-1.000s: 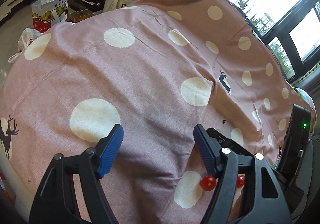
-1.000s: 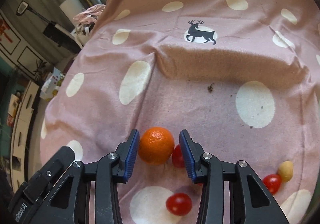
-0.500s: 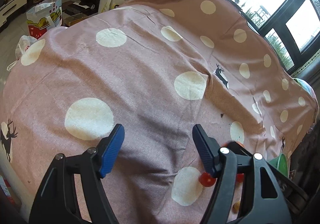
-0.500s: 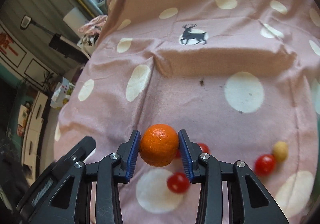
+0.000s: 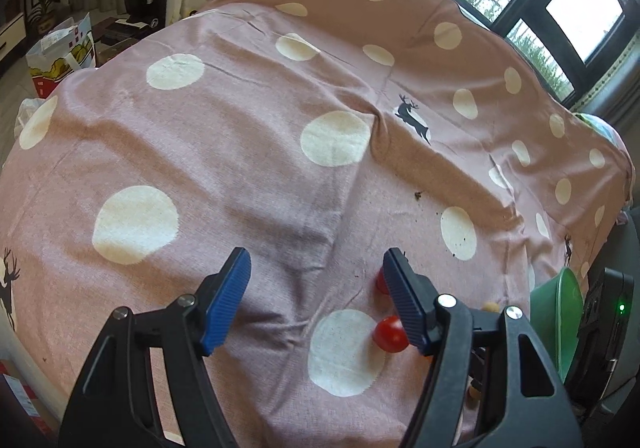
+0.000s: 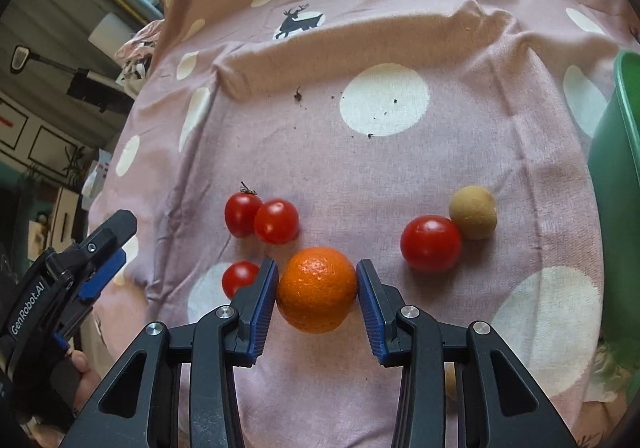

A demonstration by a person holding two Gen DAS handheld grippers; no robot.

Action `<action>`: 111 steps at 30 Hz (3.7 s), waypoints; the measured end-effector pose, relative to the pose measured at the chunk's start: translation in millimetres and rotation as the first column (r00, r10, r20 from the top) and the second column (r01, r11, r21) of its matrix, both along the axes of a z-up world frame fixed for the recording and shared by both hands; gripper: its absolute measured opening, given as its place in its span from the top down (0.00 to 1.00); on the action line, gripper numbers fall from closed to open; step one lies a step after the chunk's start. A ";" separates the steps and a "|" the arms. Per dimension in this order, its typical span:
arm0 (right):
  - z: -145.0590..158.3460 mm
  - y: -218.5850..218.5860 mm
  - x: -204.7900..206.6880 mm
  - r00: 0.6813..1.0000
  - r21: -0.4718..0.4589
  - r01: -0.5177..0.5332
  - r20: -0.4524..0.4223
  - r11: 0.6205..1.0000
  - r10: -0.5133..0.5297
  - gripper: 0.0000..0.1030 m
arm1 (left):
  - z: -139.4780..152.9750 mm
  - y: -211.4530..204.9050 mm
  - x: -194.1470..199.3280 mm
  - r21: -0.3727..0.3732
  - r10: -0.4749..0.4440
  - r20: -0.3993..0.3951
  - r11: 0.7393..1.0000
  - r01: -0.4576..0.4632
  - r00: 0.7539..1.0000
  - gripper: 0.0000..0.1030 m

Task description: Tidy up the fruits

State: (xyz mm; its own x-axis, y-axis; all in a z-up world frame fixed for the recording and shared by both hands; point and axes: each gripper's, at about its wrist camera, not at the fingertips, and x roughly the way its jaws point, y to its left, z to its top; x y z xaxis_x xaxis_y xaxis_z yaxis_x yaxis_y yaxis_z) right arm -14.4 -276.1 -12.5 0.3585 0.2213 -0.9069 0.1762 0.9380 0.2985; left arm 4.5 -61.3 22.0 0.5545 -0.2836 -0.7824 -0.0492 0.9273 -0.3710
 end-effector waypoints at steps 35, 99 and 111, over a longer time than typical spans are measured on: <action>10.2 -51.3 -18.8 0.985 0.210 0.162 0.026 0.964 -0.171 0.58 | -26.6 -117.7 -28.2 -0.034 -0.449 -0.086 0.893 0.448 0.889 0.52; 59.3 -16.2 -36.5 0.966 0.103 0.047 0.250 0.994 -0.072 0.58 | 17.6 -112.6 -52.4 -0.026 -0.465 0.127 0.882 0.471 0.876 0.61; 80.1 -11.6 -49.2 0.946 0.079 0.034 0.320 0.996 -0.057 0.58 | 36.6 -110.3 -65.4 -0.005 -0.455 0.200 0.885 0.465 0.868 0.61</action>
State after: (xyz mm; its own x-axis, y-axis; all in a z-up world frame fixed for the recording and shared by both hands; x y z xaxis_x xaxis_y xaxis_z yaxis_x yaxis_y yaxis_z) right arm -63.7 -287.7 67.7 0.6396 0.2575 -0.7243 0.1021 0.9055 0.4120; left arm -60.9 -171.6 58.6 0.4862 -0.5790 -0.6544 0.4531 0.8075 -0.3777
